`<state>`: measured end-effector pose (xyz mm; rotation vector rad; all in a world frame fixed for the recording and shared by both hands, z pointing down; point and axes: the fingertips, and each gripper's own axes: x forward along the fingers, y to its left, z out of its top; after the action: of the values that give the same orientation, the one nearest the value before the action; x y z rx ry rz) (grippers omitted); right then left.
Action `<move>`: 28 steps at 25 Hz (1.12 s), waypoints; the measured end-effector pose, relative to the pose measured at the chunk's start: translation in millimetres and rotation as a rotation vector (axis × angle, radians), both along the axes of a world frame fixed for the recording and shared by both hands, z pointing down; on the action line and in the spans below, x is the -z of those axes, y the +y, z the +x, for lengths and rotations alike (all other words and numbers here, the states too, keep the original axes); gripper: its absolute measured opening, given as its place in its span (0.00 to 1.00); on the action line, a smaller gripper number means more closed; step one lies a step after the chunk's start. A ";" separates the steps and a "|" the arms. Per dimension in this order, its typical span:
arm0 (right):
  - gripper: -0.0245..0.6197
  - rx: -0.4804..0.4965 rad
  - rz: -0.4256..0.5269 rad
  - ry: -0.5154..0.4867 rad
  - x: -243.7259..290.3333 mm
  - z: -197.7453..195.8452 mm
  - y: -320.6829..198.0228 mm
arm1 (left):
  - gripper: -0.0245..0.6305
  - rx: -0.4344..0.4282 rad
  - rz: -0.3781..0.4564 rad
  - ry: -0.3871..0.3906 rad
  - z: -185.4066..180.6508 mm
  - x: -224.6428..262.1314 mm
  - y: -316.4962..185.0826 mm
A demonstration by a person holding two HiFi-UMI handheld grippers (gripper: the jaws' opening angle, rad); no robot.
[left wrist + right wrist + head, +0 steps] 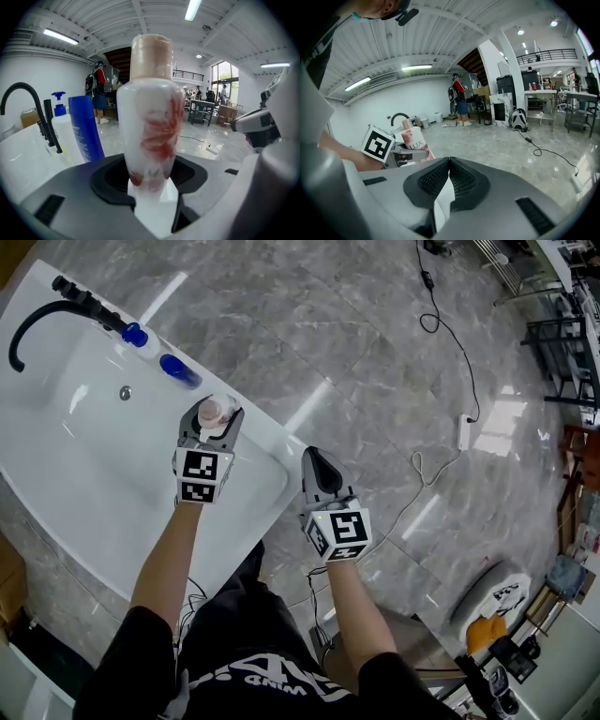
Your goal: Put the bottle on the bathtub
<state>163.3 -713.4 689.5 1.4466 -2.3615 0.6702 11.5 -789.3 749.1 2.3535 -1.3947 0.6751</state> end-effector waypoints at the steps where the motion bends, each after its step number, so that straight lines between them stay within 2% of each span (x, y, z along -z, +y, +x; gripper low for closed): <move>1: 0.08 -0.005 -0.003 -0.001 -2.2 0.7 -0.5 | 0.40 0.001 0.001 0.000 0.0 -2.5 -2.1; 9: 0.08 -0.022 -0.023 -0.013 -8.9 10.1 7.9 | 0.40 -0.021 0.027 -0.031 8.5 -3.2 -5.4; 15: 0.08 -0.038 -0.028 -0.016 -9.5 15.9 14.4 | 0.40 -0.018 0.030 -0.013 9.0 -1.4 -5.9; 23: 0.08 -0.051 -0.003 -0.020 12.5 19.5 21.5 | 0.42 0.009 0.023 -0.002 6.0 15.1 2.9; 28: 0.08 -0.054 0.014 -0.020 32.4 19.4 48.3 | 0.42 0.033 0.028 0.012 -1.6 37.3 28.5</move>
<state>182.7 -665.1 657.0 1.5211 -2.3544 0.6864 9.9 -760.8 711.7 2.3471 -1.4434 0.6359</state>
